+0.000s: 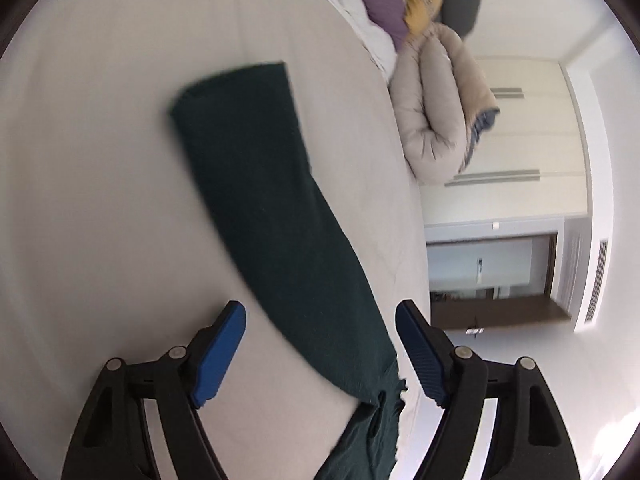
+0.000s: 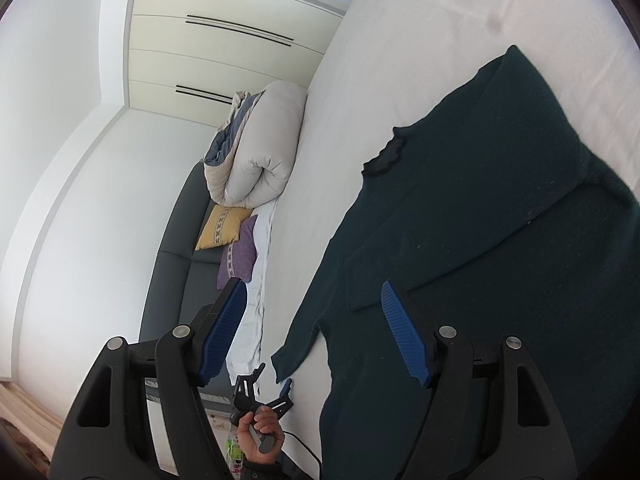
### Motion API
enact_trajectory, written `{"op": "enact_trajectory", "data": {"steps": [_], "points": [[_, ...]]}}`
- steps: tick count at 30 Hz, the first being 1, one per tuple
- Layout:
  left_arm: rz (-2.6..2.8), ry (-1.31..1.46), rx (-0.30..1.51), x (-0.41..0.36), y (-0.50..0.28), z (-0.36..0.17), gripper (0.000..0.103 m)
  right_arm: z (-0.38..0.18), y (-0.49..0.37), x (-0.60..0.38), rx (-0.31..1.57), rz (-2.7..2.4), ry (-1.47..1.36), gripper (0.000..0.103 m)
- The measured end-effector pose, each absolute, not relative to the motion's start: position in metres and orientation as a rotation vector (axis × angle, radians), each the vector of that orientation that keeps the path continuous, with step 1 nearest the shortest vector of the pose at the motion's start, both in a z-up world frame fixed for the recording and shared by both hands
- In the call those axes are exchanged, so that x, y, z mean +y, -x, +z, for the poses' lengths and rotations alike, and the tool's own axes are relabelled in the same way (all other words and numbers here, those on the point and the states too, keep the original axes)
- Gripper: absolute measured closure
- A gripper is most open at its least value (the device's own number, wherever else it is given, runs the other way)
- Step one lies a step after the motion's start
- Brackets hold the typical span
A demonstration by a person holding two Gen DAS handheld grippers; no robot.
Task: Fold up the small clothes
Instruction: 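Grasp the other sleeve cuff with the left gripper, then fold the held sleeve across the sweater body with the left gripper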
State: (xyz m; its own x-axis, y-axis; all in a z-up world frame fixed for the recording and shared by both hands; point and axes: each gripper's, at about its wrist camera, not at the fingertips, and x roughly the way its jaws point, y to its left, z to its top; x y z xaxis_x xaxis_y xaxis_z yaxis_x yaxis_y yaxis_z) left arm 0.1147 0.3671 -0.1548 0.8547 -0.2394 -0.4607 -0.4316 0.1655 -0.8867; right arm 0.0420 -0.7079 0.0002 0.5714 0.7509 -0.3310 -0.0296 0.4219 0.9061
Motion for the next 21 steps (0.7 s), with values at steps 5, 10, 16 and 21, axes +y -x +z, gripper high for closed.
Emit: {"op": "enact_trajectory", "data": {"steps": [5,10,16,21], "points": [[0.241,1.466,0.516,0.395,-0.109,-0.167,0.027,0.016,-0.037,-0.670,0.869,0.587,-0.972,0.033],[0.327,1.484,0.507,0.412,-0.125,-0.171,0.027,0.028,-0.030,-0.641,0.881,0.623,-0.942,0.033],[0.339,1.464,0.526,0.420,-0.142,-0.175,0.073,0.037,-0.020,-0.613,0.902,0.650,-0.877,0.033],[0.376,1.322,0.604,0.417,-0.154,-0.163,0.095,0.029,-0.020,-0.608,0.917,0.641,-0.874,0.033]]}}
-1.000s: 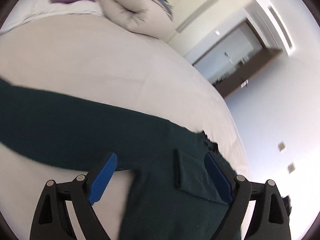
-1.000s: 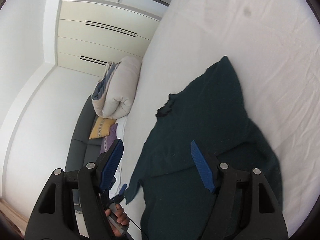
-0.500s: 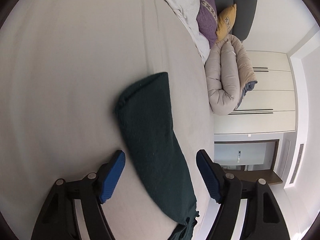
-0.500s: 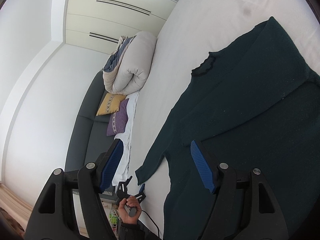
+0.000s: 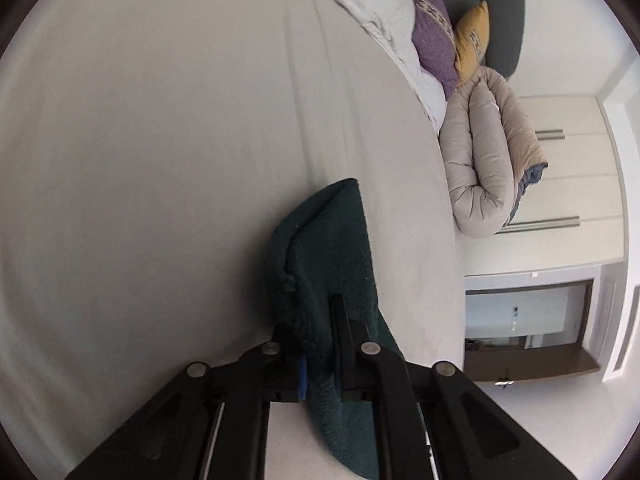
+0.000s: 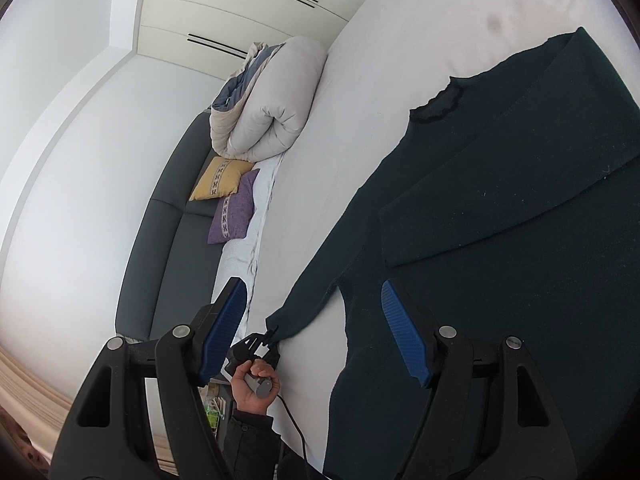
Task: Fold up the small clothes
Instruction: 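Fold the held sleeve across the sweater body with the left gripper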
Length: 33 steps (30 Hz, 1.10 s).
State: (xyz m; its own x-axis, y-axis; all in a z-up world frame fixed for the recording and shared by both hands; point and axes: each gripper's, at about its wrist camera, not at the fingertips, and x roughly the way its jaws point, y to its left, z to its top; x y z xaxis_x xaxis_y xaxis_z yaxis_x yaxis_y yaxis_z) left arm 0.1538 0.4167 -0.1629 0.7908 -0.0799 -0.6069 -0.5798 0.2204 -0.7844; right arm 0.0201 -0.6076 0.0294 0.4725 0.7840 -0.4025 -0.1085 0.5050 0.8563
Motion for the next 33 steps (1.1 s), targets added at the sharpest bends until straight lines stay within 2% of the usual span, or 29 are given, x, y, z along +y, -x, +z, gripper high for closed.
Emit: {"op": "enact_trajectory", "data": {"steps": [5,9,11,14,17,22,26,33], "points": [[0.293,0.927,0.651,0.362,-0.203,-0.088,0.095,0.016,-0.025,-0.607,0.917,0.628,-0.900,0.033],[0.193,0.434,0.669,0.246,-0.249,-0.026,0.095,0.001,-0.031,-0.608,0.921,0.611,-0.921,0.033],[0.124,0.096,0.655,0.161,-0.258,-0.016,0.095,-0.007,-0.035,-0.611,0.923,0.601,-0.948,0.033],[0.059,-0.259,0.607,0.062,-0.248,-0.038,0.095,-0.020,-0.046,-0.608,0.945,0.596,-0.962,0.033],[0.015,-0.390,0.591,0.023,-0.233,-0.071,0.095,-0.035,-0.065,-0.596,1.005,0.601,-0.947,0.033],[0.027,-0.505,0.584,0.010,-0.211,-0.103,0.095,-0.063,-0.099,-0.561,1.092,0.674,-0.983,0.035],[0.029,-0.604,0.545,0.000,-0.196,-0.112,0.095,-0.076,-0.125,-0.519,1.157,0.795,-1.007,0.035],[0.009,-0.677,0.485,-0.014,-0.184,-0.116,0.095,-0.090,-0.162,-0.443,1.352,0.844,-0.852,0.035]]}}
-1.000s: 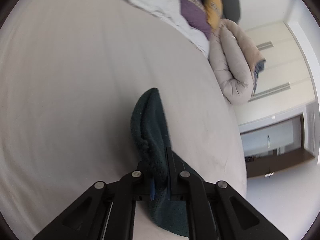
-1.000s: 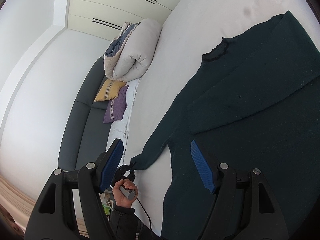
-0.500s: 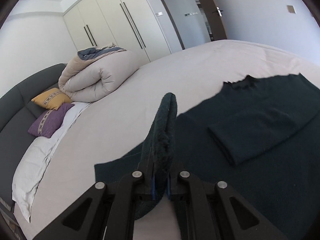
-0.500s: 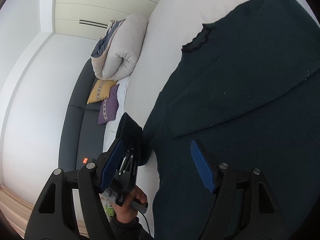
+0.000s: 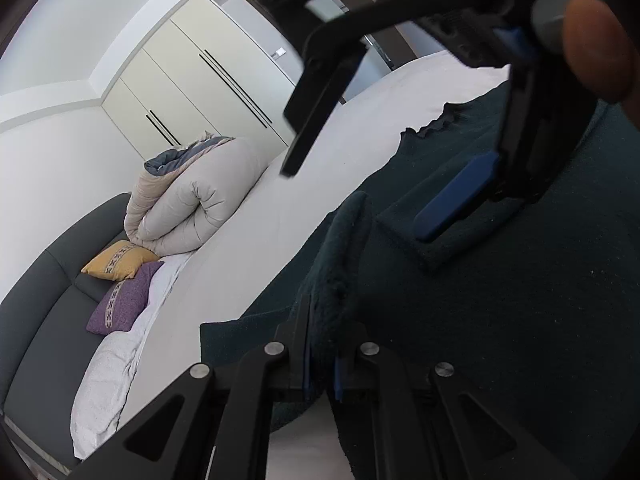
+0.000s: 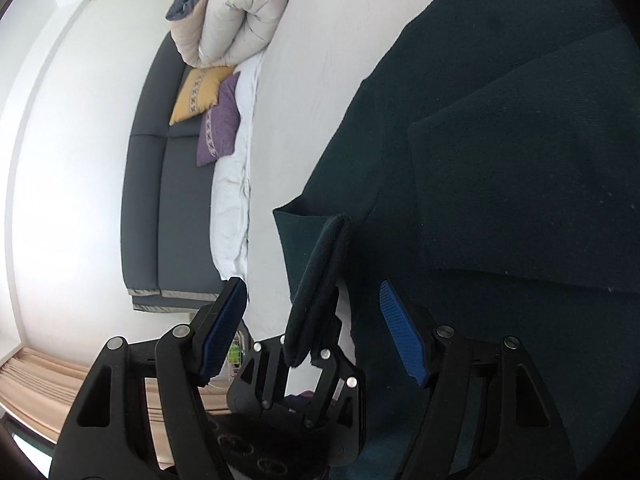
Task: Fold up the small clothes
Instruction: 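Fold the held sleeve across the sweater body with the left gripper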
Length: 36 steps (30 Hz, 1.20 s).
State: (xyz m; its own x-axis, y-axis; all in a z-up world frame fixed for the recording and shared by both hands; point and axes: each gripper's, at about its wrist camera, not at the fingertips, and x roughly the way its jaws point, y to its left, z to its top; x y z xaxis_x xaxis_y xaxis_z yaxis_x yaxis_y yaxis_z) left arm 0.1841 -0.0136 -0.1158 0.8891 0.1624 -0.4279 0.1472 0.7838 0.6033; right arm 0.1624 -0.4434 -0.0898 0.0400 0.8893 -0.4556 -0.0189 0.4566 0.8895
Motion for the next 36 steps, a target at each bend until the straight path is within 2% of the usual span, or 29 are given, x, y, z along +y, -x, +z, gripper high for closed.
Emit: {"op": "enact_trajectory", "data": {"steps": [1,2,3,4,8,10,11,12,14,16,17,18,19,20,21,24,29,36], "points": [[0.011,-0.685,0.477,-0.014,-0.183,-0.116,0.095,-0.092,-0.166,-0.436,1.366,0.854,-0.836,0.042],[0.011,-0.690,0.468,-0.015,-0.183,-0.115,0.095,-0.093,-0.168,-0.430,1.379,0.864,-0.810,0.057],[0.011,-0.692,0.463,-0.015,-0.182,-0.114,0.095,-0.094,-0.170,-0.423,1.395,0.870,-0.776,0.064],[0.012,-0.695,0.459,-0.015,-0.182,-0.114,0.095,-0.095,-0.171,-0.417,1.411,0.873,-0.739,0.075],[0.011,-0.678,0.461,-0.012,-0.183,-0.111,0.088,-0.091,-0.170,-0.409,1.397,0.857,-0.642,0.095],[0.021,-0.667,0.452,-0.011,-0.180,-0.106,0.063,-0.083,-0.172,-0.415,1.371,0.837,-0.607,0.096],[0.014,-0.645,0.442,-0.009,-0.176,-0.102,0.038,-0.079,-0.172,-0.421,1.357,0.826,-0.590,0.096],[0.006,-0.621,0.427,-0.006,-0.171,-0.095,0.020,-0.077,-0.172,-0.429,1.348,0.814,-0.578,0.096],[-0.015,-0.572,0.387,0.003,-0.158,-0.080,0.016,-0.069,-0.173,-0.445,1.336,0.781,-0.558,0.096],[-0.046,-0.497,0.391,0.017,-0.153,-0.067,0.016,-0.062,-0.178,-0.465,1.321,0.746,-0.561,0.096],[-0.064,-0.433,0.410,0.029,-0.154,-0.062,0.023,-0.060,-0.180,-0.477,1.314,0.726,-0.566,0.096],[-0.077,-0.363,0.443,0.043,-0.158,-0.057,0.038,-0.058,-0.183,-0.488,1.306,0.705,-0.569,0.096],[-0.088,-0.283,0.493,0.059,-0.167,-0.054,0.046,-0.055,-0.186,-0.500,1.296,0.687,-0.574,0.096],[-0.096,-0.188,0.544,0.078,-0.177,-0.051,0.063,-0.054,-0.188,-0.512,1.287,0.667,-0.579,0.096],[-0.095,-0.100,0.586,0.096,-0.187,-0.051,0.075,-0.051,-0.192,-0.523,1.281,0.651,-0.584,0.096],[-0.046,0.085,0.681,0.143,-0.218,-0.051,0.092,-0.048,-0.202,-0.554,1.274,0.591,-0.587,0.096],[-0.073,0.171,0.745,0.160,-0.247,-0.052,0.092,-0.057,-0.216,-0.600,1.281,0.488,-0.576,0.096],[-0.145,0.198,0.791,0.135,-0.276,-0.058,0.092,-0.071,-0.215,-0.661,1.263,0.391,-0.572,0.096]]}}
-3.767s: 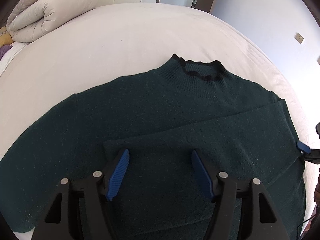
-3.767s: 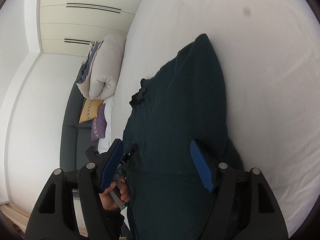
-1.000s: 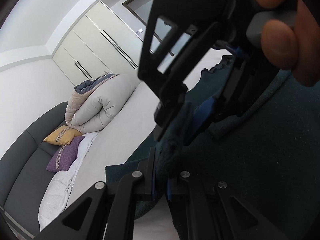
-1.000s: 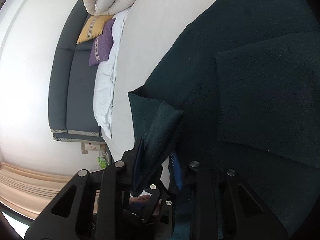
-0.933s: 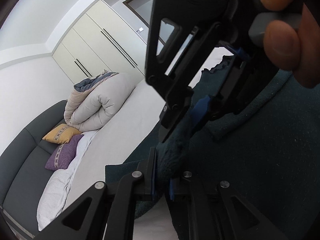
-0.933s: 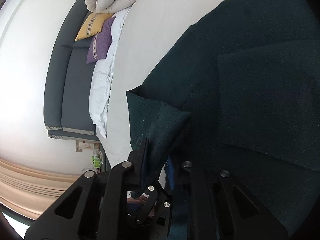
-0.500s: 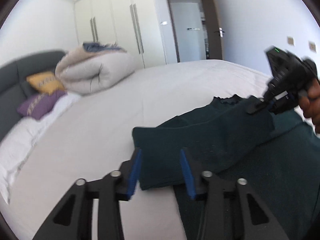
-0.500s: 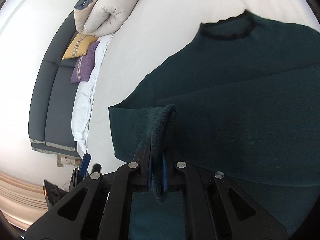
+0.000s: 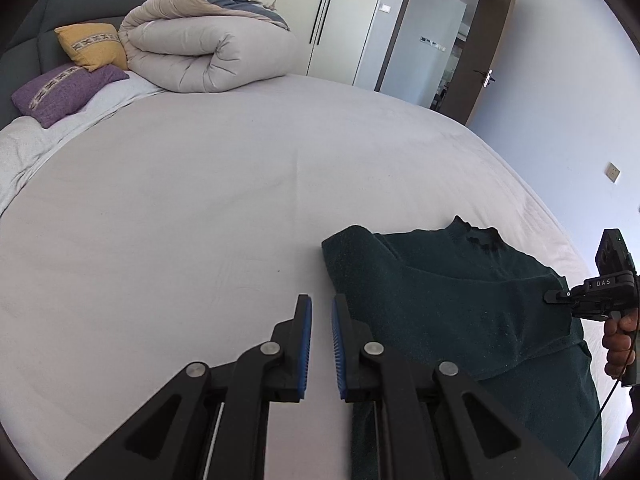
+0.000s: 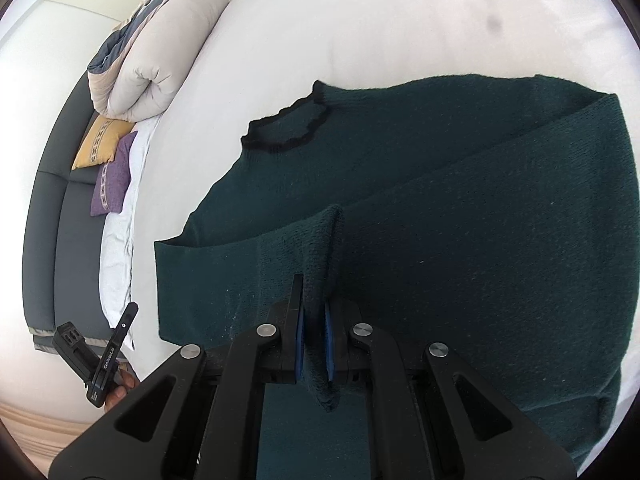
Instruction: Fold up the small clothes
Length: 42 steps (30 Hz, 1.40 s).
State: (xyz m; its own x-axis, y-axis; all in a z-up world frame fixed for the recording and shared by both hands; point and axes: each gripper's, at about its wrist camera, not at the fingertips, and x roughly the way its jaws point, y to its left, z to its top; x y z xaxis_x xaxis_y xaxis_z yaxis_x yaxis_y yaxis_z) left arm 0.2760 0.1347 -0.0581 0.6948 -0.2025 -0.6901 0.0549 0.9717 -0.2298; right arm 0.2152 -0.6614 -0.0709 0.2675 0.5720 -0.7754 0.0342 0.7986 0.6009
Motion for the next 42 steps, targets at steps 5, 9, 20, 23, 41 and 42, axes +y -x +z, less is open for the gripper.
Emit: {"op": "enact_trajectory", "data": {"steps": [5,9,20,23,41,42], "points": [[-0.177,0.201,0.799,0.118,-0.288,-0.053,0.092,-0.066,-0.219,-0.681,1.270,0.349,-0.514,0.096],[-0.193,0.191,0.804,0.107,-0.296,-0.049,0.092,-0.062,-0.216,-0.689,1.274,0.284,-0.442,0.096],[-0.231,0.122,0.893,0.072,-0.327,-0.066,0.092,-0.051,-0.209,-0.660,1.243,0.241,-0.287,0.096],[-0.231,0.071,0.971,0.061,-0.336,-0.088,0.092,-0.049,-0.209,-0.659,1.238,0.230,-0.278,0.096],[-0.197,-0.045,1.009,0.061,-0.323,-0.124,0.091,-0.072,-0.198,-0.692,1.199,0.252,-0.460,0.095],[-0.195,-0.048,1.010,0.060,-0.323,-0.125,0.091,-0.072,-0.197,-0.690,1.197,0.247,-0.422,0.095]]}}
